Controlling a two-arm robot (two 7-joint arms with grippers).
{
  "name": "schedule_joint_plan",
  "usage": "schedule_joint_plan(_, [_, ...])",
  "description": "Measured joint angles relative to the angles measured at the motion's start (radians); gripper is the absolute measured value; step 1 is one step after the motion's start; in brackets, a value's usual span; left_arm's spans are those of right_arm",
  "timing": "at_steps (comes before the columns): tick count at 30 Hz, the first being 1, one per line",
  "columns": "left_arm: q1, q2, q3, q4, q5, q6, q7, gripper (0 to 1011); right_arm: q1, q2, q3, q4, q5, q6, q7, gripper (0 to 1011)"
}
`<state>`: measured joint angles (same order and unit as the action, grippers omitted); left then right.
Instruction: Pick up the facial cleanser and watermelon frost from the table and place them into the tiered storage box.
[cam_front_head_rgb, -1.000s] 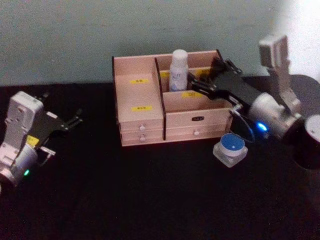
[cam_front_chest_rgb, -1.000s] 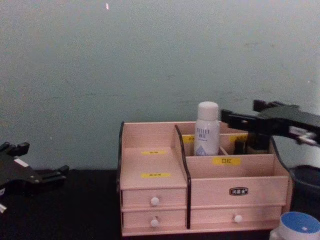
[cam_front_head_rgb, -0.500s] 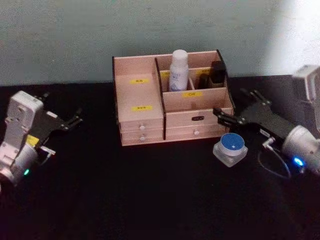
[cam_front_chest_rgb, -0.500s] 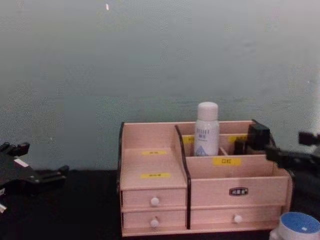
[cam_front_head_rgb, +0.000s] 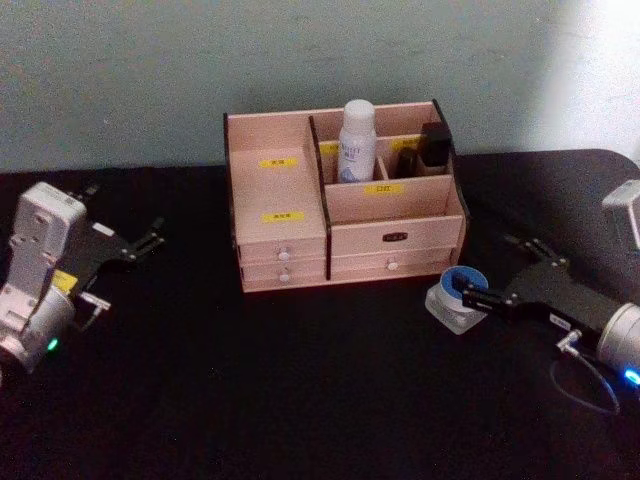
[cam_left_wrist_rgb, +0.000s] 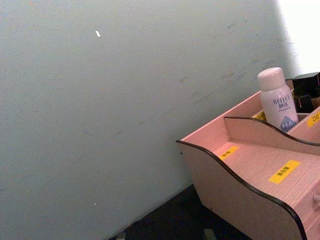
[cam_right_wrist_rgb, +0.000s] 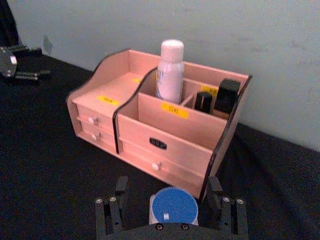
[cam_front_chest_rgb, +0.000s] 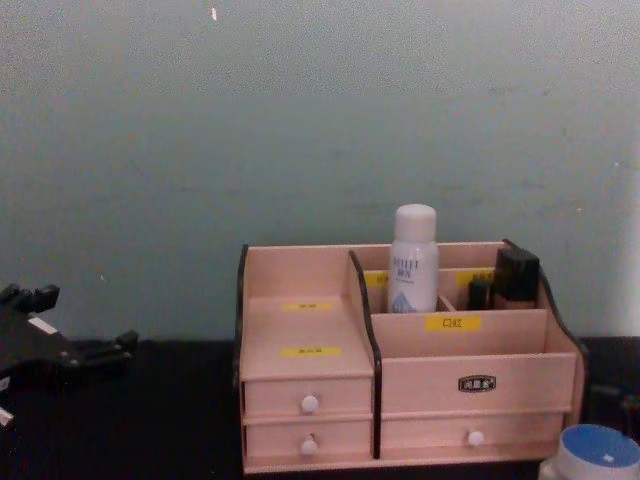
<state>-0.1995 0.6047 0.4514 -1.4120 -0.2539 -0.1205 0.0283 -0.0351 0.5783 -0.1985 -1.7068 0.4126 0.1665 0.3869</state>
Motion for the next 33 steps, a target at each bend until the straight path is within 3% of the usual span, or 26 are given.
schedule_joint_plan(18, [0.0, 0.0, 0.0, 0.0, 0.0, 0.0, 0.0, 1001, 0.033, 0.018, -0.035, 0.043, 0.02, 0.118, -0.011, 1000])
schedule_joint_plan(33, [0.0, 0.0, 0.0, 0.0, 0.0, 0.0, 0.0, 1001, 0.067, 0.015, -0.066, 0.083, 0.032, 0.139, -0.011, 1000])
